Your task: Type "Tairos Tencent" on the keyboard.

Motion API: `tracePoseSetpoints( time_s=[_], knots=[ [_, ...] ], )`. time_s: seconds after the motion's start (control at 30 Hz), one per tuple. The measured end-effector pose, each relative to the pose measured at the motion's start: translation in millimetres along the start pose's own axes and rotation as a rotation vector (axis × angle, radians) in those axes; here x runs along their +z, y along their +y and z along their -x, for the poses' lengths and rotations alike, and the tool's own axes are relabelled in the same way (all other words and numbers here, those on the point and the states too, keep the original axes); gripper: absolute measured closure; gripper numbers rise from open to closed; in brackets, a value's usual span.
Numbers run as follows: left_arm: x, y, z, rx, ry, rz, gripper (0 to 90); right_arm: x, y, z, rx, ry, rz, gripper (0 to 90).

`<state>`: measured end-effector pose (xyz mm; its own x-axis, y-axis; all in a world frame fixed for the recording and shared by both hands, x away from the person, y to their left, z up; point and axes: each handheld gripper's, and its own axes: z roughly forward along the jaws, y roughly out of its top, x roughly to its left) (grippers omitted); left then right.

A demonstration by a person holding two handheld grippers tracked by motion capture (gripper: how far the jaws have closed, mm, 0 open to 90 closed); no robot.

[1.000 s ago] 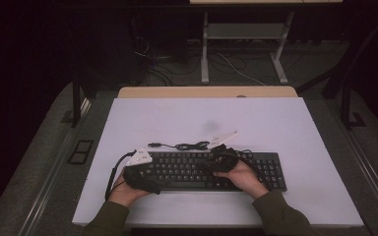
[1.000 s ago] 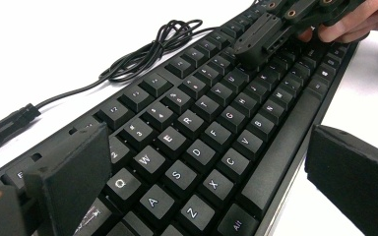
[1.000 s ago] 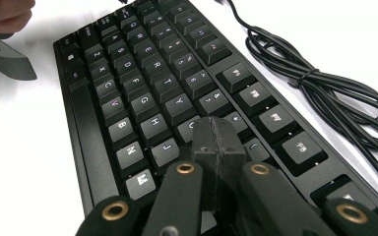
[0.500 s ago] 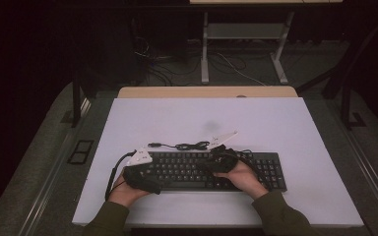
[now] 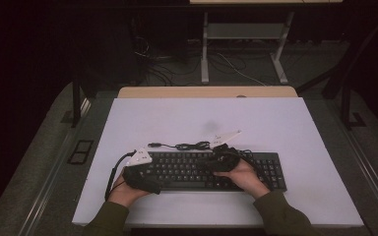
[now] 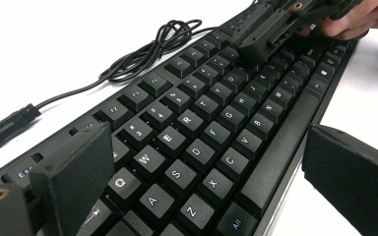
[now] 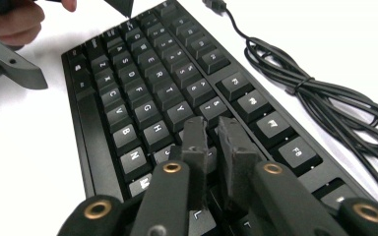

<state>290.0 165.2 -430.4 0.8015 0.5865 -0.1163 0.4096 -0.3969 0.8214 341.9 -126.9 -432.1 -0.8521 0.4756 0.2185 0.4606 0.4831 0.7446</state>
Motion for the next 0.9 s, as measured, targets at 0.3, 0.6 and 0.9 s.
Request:
tracePoseSetpoints(
  time_s=[0.3, 0.6, 0.9],
  knots=[
    [-0.1, 0.6, 0.5, -0.006, 0.002, 0.003, 7.8, -6.1, 0.4, -0.2, 0.001, -0.021, 0.04, 58.8],
    [-0.3, 2.6, 0.5, -0.009, 0.023, -0.001, 15.3, -10.7, 0.0, 1.4, 0.008, -0.041, 0.061, 44.2],
    [0.0, 6.0, 1.0, -0.004, 0.03, 0.01, 26.1, -12.3, -2.0, 2.6, 0.017, -0.031, 0.07, 39.4]
  ],
)
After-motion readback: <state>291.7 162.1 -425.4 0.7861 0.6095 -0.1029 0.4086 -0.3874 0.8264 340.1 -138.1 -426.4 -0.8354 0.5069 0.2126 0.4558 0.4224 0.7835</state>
